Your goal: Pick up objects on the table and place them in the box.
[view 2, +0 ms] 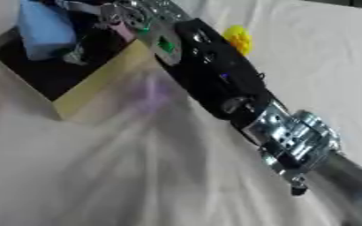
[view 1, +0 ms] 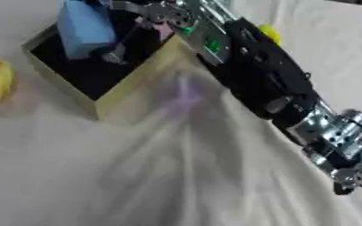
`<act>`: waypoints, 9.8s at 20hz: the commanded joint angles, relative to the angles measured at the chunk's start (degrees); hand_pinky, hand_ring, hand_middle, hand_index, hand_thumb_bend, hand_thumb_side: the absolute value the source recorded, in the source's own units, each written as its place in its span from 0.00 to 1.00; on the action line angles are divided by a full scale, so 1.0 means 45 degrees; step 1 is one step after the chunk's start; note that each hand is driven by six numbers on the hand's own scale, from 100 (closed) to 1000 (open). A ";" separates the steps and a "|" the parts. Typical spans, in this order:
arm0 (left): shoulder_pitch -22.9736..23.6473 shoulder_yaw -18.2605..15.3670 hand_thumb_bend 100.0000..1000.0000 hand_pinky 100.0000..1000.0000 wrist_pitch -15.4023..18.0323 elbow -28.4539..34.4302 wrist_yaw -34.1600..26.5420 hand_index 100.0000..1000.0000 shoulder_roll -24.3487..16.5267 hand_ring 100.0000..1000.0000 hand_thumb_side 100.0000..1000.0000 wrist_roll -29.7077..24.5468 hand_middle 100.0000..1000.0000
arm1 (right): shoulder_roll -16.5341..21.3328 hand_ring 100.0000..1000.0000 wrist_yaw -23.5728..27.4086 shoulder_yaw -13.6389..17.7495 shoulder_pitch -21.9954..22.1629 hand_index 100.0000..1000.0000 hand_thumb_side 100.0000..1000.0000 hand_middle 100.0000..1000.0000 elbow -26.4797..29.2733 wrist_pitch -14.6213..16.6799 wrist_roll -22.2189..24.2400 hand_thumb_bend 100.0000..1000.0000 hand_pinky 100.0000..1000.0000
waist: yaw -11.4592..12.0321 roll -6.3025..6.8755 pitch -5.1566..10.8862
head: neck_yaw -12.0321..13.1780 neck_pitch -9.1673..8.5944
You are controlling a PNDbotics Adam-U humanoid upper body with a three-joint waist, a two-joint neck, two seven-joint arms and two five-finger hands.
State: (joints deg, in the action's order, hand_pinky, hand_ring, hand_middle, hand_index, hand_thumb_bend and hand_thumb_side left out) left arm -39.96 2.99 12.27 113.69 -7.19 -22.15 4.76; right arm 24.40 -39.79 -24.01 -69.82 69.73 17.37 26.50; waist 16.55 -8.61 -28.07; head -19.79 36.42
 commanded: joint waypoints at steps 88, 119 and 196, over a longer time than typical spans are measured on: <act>0.0743 -0.0229 0.00 0.61 -0.0273 0.0201 0.0068 0.77 -0.0430 0.65 0.61 0.0041 0.64 | 0.5230 0.87 0.1029 0.2892 0.4484 0.84 0.09 0.74 -0.0514 -0.1767 -0.1670 0.17 0.87 | -0.1333 0.1162 0.0163 | 0.1418 -0.0643; 0.1064 -0.0162 0.00 0.61 -0.0389 0.0201 0.0093 0.77 -0.0530 0.66 0.61 -0.0059 0.65 | 0.6193 0.81 0.3985 0.3138 0.4692 0.78 0.00 0.66 0.2303 -0.3012 -0.0914 0.00 0.86 | -0.1750 0.1103 0.0739 | 0.1700 -0.0013; 0.0282 0.0173 0.00 0.61 -0.0242 0.0201 -0.0200 0.77 -0.0324 0.67 0.61 -0.0518 0.64 | 0.1949 0.91 0.2124 0.0896 0.0692 0.95 0.23 0.82 0.1120 0.0639 0.1178 0.19 0.94 | -0.0308 0.0381 0.0557 | 0.0502 -0.0431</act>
State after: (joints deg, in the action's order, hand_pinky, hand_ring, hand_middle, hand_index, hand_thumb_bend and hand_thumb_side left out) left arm -38.26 4.02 11.10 113.69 -7.81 -23.12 2.58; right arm 31.89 -30.87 -20.81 -65.92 73.43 20.43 32.07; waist 15.15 -7.55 -27.51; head -17.51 34.37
